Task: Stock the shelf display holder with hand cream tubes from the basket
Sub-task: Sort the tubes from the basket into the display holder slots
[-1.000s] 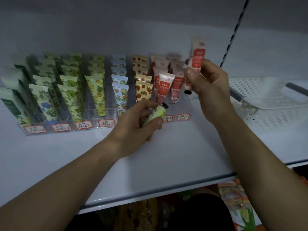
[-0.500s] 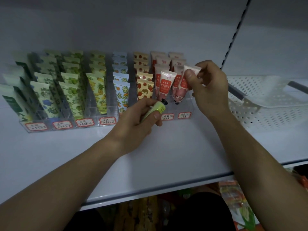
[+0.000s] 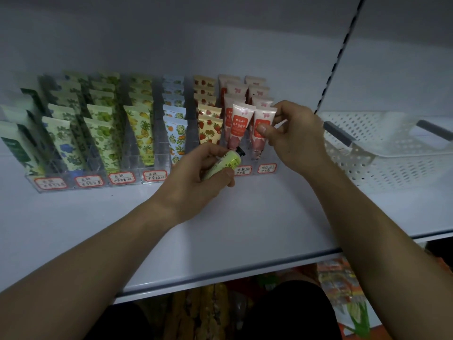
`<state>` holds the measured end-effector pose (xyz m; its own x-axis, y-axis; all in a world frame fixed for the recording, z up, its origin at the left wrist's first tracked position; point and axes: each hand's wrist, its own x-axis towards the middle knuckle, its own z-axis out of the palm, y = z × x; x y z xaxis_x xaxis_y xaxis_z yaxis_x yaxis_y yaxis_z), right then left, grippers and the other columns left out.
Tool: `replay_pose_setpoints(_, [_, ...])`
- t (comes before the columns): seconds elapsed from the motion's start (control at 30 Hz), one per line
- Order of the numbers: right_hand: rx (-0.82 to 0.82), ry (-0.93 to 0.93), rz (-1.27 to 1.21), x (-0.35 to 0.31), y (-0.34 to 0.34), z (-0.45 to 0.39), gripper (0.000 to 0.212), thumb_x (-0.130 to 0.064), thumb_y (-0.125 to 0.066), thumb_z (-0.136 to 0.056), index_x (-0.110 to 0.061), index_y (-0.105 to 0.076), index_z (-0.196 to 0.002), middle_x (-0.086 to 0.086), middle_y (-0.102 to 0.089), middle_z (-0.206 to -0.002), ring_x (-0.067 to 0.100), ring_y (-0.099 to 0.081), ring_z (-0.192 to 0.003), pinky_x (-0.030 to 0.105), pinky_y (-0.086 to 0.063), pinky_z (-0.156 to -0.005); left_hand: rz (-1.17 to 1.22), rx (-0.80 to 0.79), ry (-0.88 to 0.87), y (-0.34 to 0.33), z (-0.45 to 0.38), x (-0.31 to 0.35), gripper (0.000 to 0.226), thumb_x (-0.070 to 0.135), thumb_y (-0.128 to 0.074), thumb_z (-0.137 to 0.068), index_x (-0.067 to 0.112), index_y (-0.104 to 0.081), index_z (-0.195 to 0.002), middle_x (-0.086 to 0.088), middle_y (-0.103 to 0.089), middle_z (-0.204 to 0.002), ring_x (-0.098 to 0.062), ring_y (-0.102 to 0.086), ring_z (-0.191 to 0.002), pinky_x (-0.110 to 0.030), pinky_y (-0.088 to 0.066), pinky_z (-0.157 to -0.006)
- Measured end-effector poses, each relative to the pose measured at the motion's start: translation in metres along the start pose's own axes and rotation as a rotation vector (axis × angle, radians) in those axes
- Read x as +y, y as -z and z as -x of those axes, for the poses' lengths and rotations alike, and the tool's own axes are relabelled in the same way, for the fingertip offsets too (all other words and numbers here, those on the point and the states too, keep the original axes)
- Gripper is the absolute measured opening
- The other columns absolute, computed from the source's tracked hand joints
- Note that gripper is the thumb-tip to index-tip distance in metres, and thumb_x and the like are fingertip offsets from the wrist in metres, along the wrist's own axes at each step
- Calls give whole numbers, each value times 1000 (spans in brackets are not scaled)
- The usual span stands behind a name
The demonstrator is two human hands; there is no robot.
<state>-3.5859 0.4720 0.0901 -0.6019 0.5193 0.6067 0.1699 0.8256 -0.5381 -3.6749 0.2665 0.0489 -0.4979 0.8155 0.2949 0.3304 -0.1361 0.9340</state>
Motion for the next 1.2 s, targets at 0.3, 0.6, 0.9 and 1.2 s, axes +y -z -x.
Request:
replay_pose_setpoints(0.3, [107,275,-342,-22,1,25,13,-20,-57,-97,-7,-56,-97,11,-55,-70,22,-53,-58,43,-45,-53,-10,53,-52,0,8,8,25,17,-59,-85,26,-62,-108,-6,-68,-92,-2,-54,-56,-19,-41,-55])
replay_pose_setpoints(0.6, [-447,194,-722,-34,-8,34,8,-8,-60,-94,-1,-57,-97,9,-62,-65,27,-59,-48,31,-46,-45,-101,333,-146,17,16,20,34,9,-88,-74,20,-63,-94,1,-72,-86,-14,-69,-75,-29,-56,-63])
replay_pose_setpoints(0.9, [-468,326,-302,-91,-20,55,56,-36,-92,-66,-35,-53,-106,-17,-71,-94,2,-67,-86,16,-50,-70,103,470,-151,51,53,43,7,2,-66,-90,1,-60,-94,-7,-75,-75,-21,-73,-60,-30,-60,-60])
replay_pose_setpoints(1.2, [-339,446,-55,-144,-38,42,33,-34,-68,-91,-24,-55,-119,-12,-62,-81,10,-56,-67,29,-41,-61,-313,614,-316,86,77,40,43,33,-40,-107,8,-75,-99,1,-77,-87,-14,-74,-81,-30,-60,-71])
